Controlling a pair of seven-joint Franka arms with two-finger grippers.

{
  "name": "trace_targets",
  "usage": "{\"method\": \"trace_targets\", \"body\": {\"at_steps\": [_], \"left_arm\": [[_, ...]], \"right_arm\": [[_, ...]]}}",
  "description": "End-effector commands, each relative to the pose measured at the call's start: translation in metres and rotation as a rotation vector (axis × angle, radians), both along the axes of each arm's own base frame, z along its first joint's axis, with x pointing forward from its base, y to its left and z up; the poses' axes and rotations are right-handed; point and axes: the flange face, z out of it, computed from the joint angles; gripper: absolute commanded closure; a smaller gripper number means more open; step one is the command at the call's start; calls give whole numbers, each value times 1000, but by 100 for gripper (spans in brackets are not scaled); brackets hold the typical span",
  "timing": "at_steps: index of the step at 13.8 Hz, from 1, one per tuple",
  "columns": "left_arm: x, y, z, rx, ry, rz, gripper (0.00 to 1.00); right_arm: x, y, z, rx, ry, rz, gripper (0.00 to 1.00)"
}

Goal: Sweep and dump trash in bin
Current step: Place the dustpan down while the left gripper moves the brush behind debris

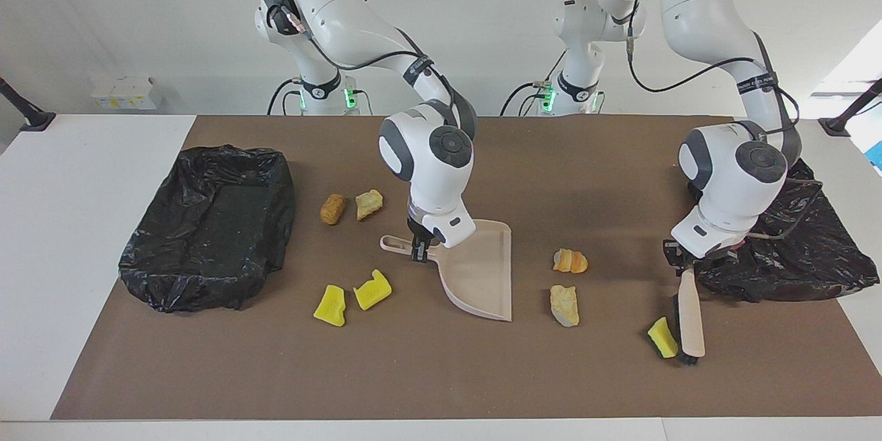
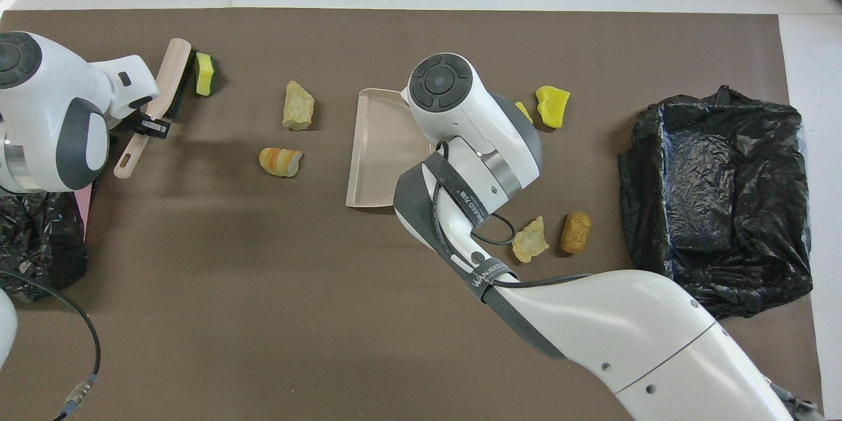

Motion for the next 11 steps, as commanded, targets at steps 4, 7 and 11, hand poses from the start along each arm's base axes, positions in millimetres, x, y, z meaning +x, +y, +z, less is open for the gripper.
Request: {"method": "trace_targets", "body": {"at_steps": [4,7,11], "left_arm": [[-52,-67,-8,-1,62,38,100],[-80,-114,-14,-5,81,55,100],[-107,-190,-16,-26,81,69,100]], "right_arm": [[-8,-10,-8,-24,10,44,100],[-6,-16,-11,-24,10,40,100],[-6,-16,-11,-23,9,40,100]]}}
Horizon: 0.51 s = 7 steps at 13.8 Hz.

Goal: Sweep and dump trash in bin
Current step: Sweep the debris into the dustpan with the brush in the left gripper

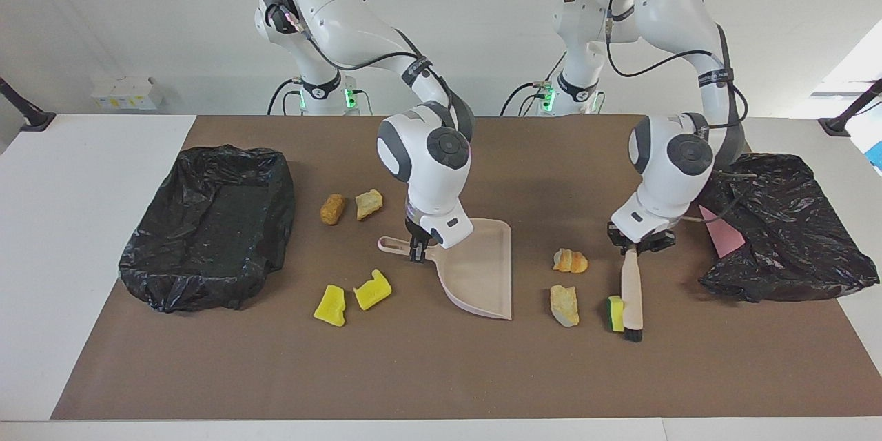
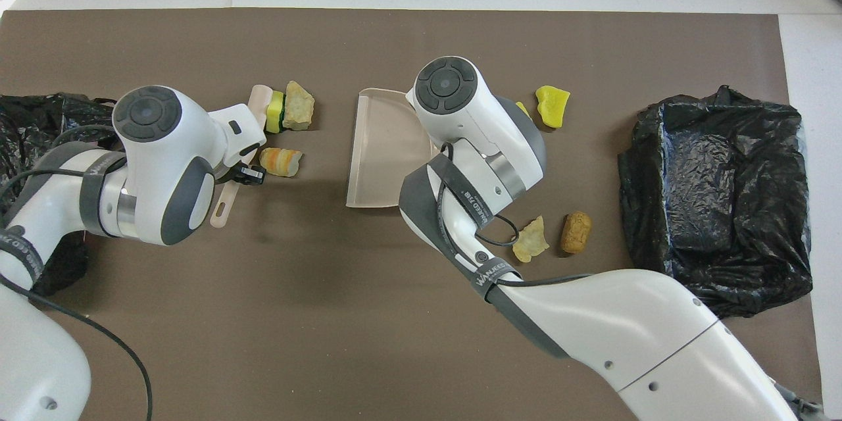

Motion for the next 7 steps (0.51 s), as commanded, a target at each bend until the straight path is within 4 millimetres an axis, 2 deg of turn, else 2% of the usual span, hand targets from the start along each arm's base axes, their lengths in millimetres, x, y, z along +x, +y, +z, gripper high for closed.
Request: {"method": "trace_targets", "body": {"at_steps": [1,4,7], "left_arm": [[-33,-38,-9,-14,33,-1,100],[-45,-69,-5,-134,67,37,100],[-62,-111,14,-246,84,35,100]], "right_arm": [[-5,-9,-3,-20,4,42,100],[-10,-5,2,-47,6,58,100],[-19,3,7,-104,3,92,100]]}}
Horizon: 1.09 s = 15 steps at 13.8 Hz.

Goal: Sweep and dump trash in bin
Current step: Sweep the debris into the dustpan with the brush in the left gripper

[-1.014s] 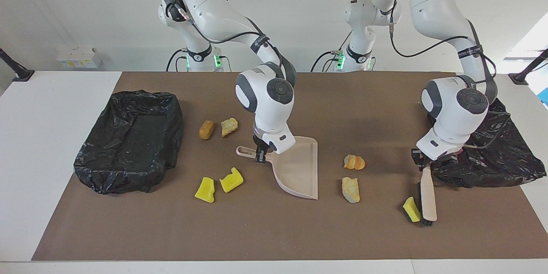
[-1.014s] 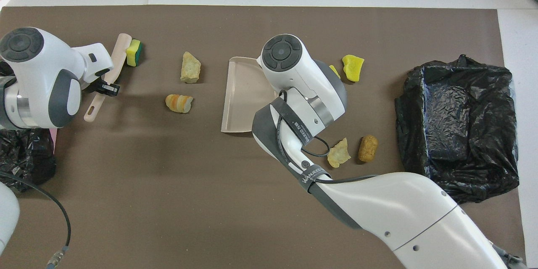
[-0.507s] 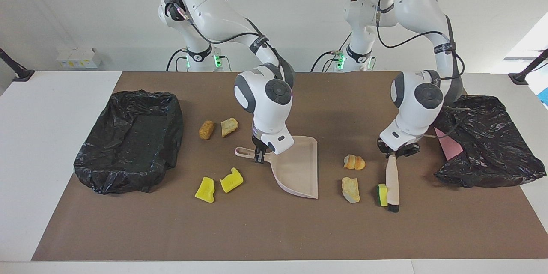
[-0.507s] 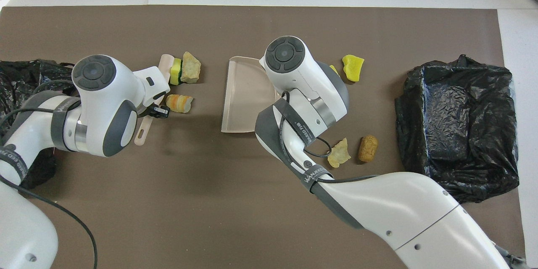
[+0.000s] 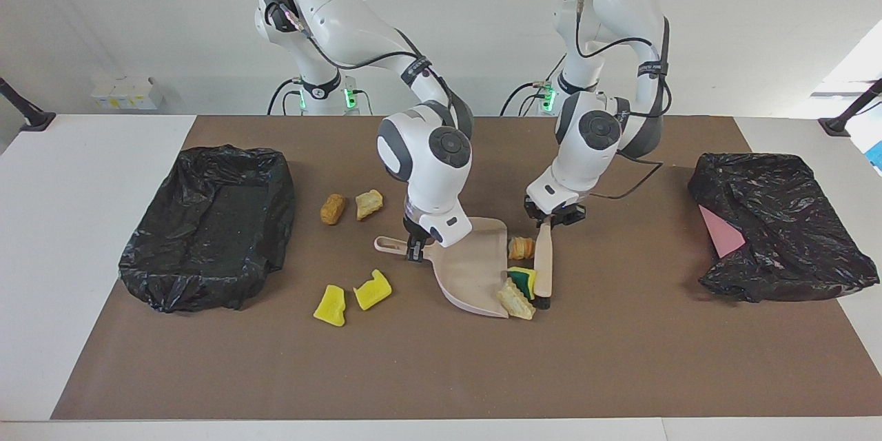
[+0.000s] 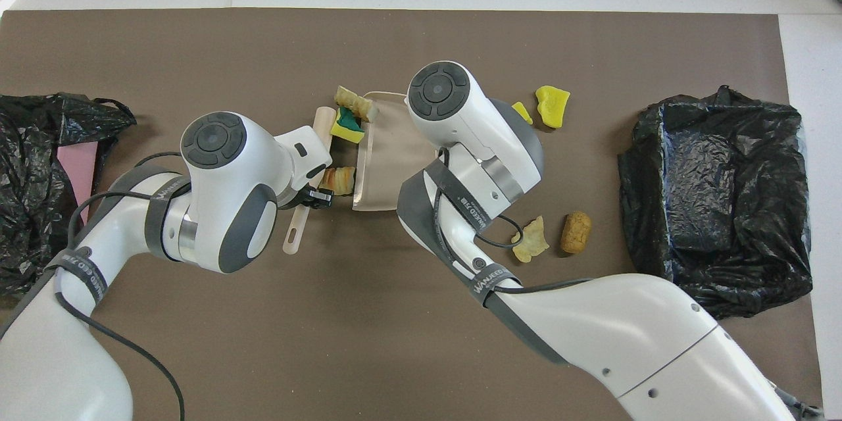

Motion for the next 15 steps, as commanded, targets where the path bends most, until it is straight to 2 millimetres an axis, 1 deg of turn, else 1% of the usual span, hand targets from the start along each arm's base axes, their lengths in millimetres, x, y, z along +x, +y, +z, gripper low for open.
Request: {"method": "trace_targets", "body": {"at_steps": [1,3,4,7,8,9,10,12,13,14,15], "left_arm": [[-26,-35,9,-108,31,5,100],[-29,-46,15,-177,42,47,100],[-27,-46,23,-193,35,59,100],[-27,-27,58,-204,5,86,100],[-32,-21,71,-198,23,93,100],[-36,-20,83,-199,26,107,100],[-39,-20,89,-197,30,133,100],[-40,-14,88,-189,37,156,100],[-40,6,78,-162,56,224,100],[-38,31,70,-138,61,263,100],[-39,46,58,-98,66,270,100]], "right_arm": [[-13,4,3,-42,13,59,100],[-13,3,3,-42,13,58,100],[-13,3,2,-42,14,59,100],[-13,2,3,-46,12,61,100],[-12,2,3,-53,8,64,100],[-11,1,4,-55,5,64,100],[-11,1,3,-57,6,65,100],[-12,0,3,-58,7,66,100],[-11,-1,3,-58,7,64,100],[-12,0,2,-59,8,66,100],[-14,0,1,-61,12,67,100]]}}
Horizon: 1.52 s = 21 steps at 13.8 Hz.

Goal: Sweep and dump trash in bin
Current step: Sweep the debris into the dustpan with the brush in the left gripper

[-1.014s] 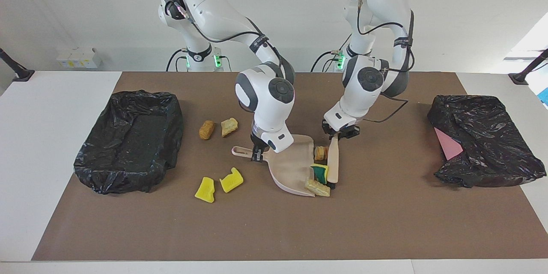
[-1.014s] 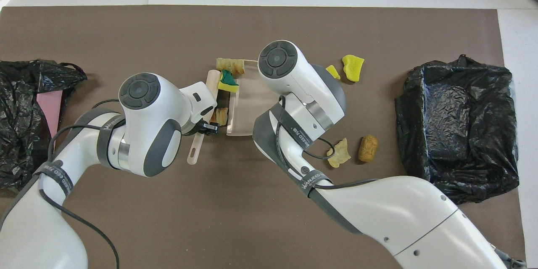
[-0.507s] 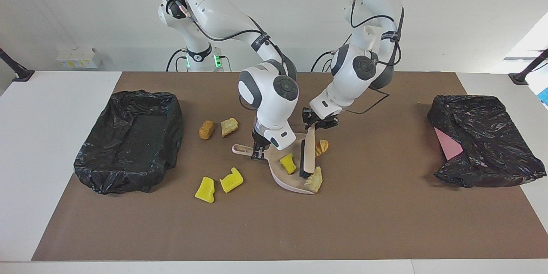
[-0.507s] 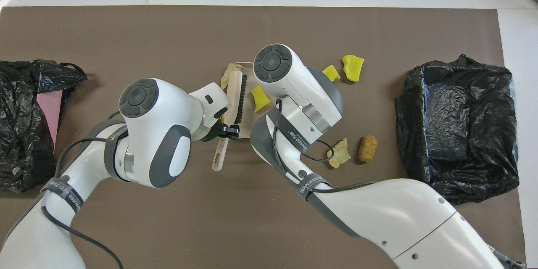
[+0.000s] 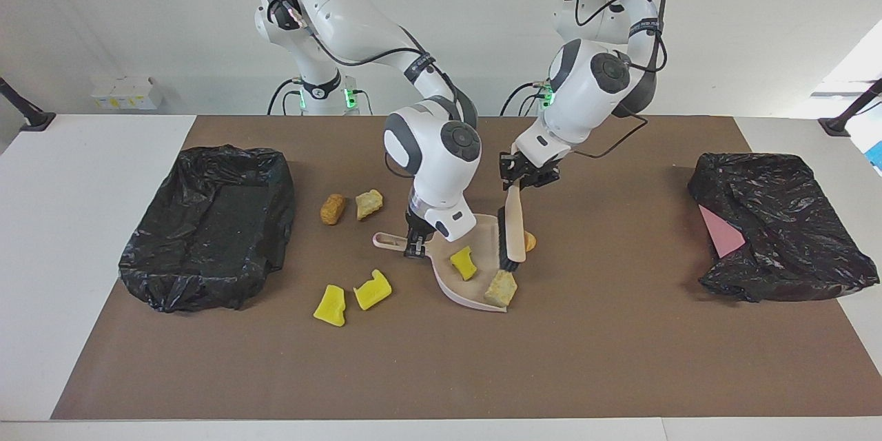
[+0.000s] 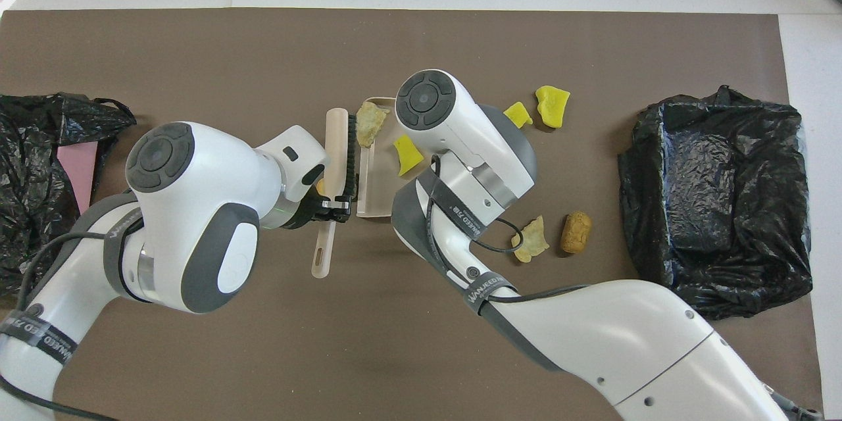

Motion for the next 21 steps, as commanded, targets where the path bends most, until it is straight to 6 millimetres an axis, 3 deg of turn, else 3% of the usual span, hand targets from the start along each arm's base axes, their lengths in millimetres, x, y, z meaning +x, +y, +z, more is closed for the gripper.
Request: {"method": "trace_targets", "body": {"at_steps": [1,4,6,13,14,15,17,21], "left_arm": [[-10,58,-30,86,36,70,100],[-5,86,-60,128,57,94,100],[-12,73,-68,129,38,108,100],[-42,-39,-79,46,-17,-31,100],[-44,-57,-71,-24,-6,3,100],[-38,-62,-62,-85,6,55,100],[-32,-61,-58,-105,5,74,100],[-26,-23,-29,-99,50,109,100]], "right_arm": [[-11,-5,2,-33,14,49,100],[-14,-6,-1,-52,13,59,100],[-16,-5,-2,-50,13,64,100],[-16,-6,-2,-47,10,63,100],[-16,-6,-2,-45,9,64,100],[-16,-6,-2,-46,8,62,100],[-15,-5,-2,-44,8,63,100],[-15,-5,0,-40,6,60,100]]}}
